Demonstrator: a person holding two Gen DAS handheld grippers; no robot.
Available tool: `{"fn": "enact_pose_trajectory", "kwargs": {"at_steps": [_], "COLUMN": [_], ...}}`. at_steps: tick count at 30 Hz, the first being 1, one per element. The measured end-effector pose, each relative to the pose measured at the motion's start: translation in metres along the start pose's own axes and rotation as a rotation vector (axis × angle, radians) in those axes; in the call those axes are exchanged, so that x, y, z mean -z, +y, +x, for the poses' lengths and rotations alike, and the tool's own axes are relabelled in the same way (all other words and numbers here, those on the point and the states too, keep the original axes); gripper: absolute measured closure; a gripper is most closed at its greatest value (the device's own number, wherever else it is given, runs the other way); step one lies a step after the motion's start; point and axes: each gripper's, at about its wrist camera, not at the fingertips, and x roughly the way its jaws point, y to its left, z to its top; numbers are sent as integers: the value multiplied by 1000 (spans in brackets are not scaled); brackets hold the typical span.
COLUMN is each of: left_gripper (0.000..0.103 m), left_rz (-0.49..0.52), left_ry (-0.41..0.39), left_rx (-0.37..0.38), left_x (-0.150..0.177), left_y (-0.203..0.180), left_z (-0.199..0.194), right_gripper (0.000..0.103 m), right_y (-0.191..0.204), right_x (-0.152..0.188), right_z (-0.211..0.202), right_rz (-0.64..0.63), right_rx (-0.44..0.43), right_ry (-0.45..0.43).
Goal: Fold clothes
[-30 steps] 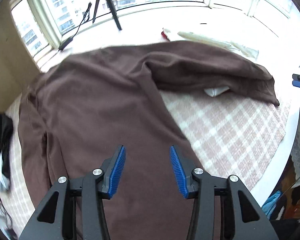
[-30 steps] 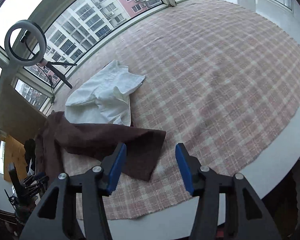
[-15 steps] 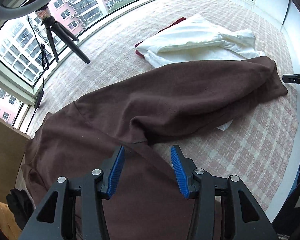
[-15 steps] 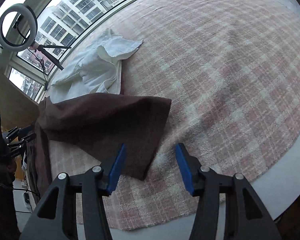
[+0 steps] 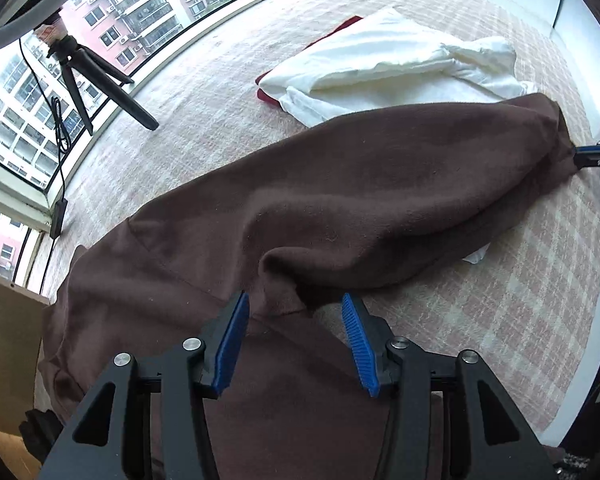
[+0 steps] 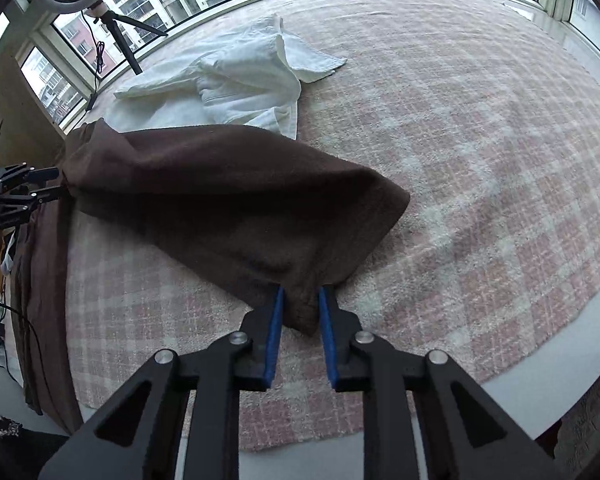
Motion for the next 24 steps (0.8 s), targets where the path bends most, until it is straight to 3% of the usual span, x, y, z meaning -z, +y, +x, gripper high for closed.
{"fn": "enact_pose_trajectory", "kwargs": {"at_steps": [3,7,12,15,19,22,24], "left_gripper": [95,96,96,92,88,87,79], "left_rz": [2,-27,-25,32,75,91,89], "left_ry": [9,-51,-126,-70,-1,-41,-70], "left_rx": [22,37,48,88,111,104,85], "left_x": [1,7,21,36,48,42,32], "left_y": [7,21,22,4,-6,-4,0], "left_z": [4,-31,-66,-53,-42,-57,-64], "right_gripper": [95,96,96,95,90,88,86], "right_y": [7,13,8,3,-21,-43,-44], "right_x": [-5,-31,-54,-8,43,54,49], "right_z": [-8,-45,-131,-138,-65,-62,-63], "right_rz": [-22,-79,-148,-157,-125,-51,-15], "right_rx": [19,67,80,39,169,192,146], "right_ry": [-30,-121,-358,-421,-128,-80,-92]}}
